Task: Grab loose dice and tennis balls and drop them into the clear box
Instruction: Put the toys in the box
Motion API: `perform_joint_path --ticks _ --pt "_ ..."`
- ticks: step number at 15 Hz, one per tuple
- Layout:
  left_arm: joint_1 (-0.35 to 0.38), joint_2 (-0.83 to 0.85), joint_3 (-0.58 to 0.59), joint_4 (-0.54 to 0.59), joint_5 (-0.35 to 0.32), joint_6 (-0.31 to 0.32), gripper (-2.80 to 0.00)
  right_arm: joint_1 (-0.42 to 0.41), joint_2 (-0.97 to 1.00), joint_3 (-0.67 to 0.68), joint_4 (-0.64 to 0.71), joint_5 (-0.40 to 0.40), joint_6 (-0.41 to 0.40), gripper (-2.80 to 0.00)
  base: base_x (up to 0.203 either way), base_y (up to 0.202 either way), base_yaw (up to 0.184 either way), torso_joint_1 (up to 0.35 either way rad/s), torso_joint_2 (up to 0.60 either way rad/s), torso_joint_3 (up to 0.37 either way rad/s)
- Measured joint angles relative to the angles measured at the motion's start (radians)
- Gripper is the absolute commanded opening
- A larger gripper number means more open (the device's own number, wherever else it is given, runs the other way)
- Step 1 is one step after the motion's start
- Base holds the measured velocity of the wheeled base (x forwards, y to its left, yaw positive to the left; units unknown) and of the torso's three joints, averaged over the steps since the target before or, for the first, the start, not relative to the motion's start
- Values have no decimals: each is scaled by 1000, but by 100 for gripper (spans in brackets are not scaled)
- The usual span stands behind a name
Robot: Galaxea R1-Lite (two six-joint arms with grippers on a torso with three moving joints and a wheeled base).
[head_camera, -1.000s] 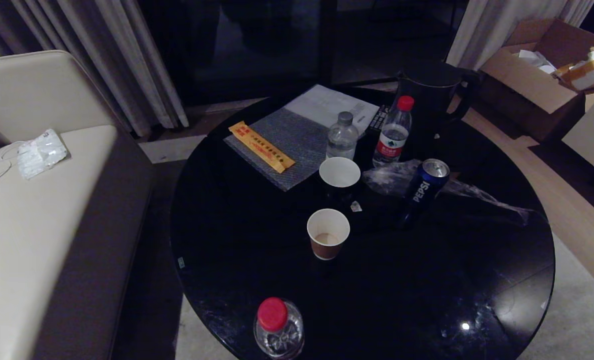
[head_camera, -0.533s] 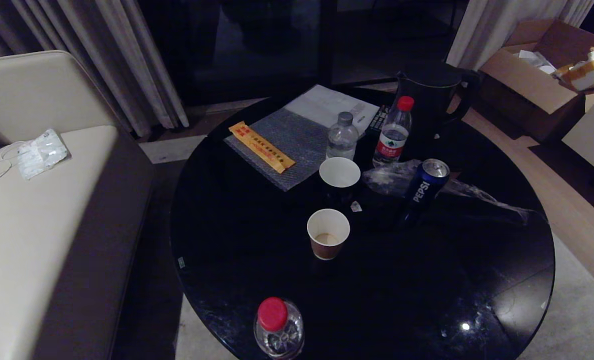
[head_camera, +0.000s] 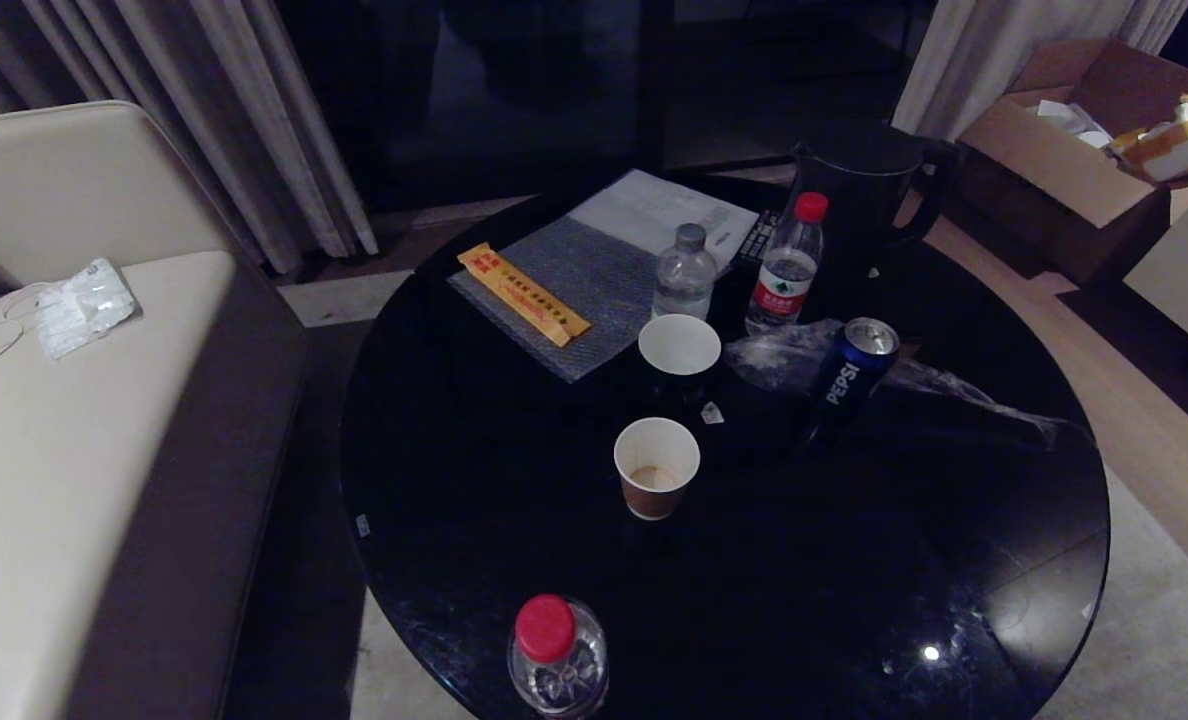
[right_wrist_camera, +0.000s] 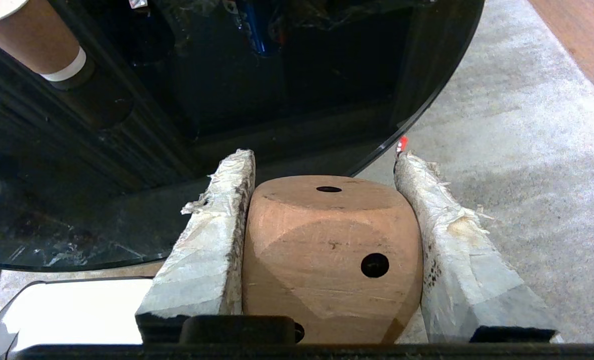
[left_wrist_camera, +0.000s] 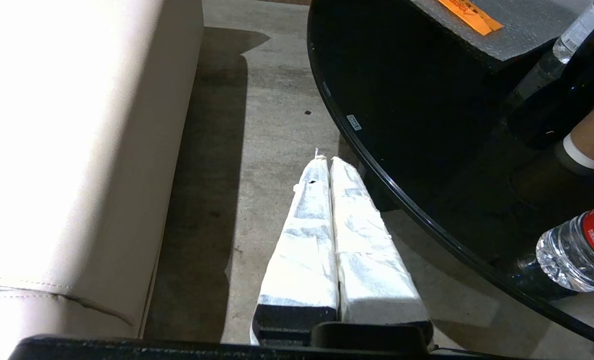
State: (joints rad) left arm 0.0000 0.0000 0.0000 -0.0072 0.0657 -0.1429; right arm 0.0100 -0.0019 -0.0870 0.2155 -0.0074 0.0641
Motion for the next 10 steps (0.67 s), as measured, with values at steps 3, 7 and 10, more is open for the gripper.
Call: perform_joint_path --ticks 3,7,10 --pt "0 0 0 0 0 1 -280 0 0 0 1 0 0 -280 0 0 0 0 0 0" --pt "0 0 0 0 0 1 -280 0 0 0 1 0 0 -280 0 0 0 0 0 0" --pt "0 0 0 0 -1 1 -280 0 0 0 2 0 0 -280 0 0 0 0 0 0"
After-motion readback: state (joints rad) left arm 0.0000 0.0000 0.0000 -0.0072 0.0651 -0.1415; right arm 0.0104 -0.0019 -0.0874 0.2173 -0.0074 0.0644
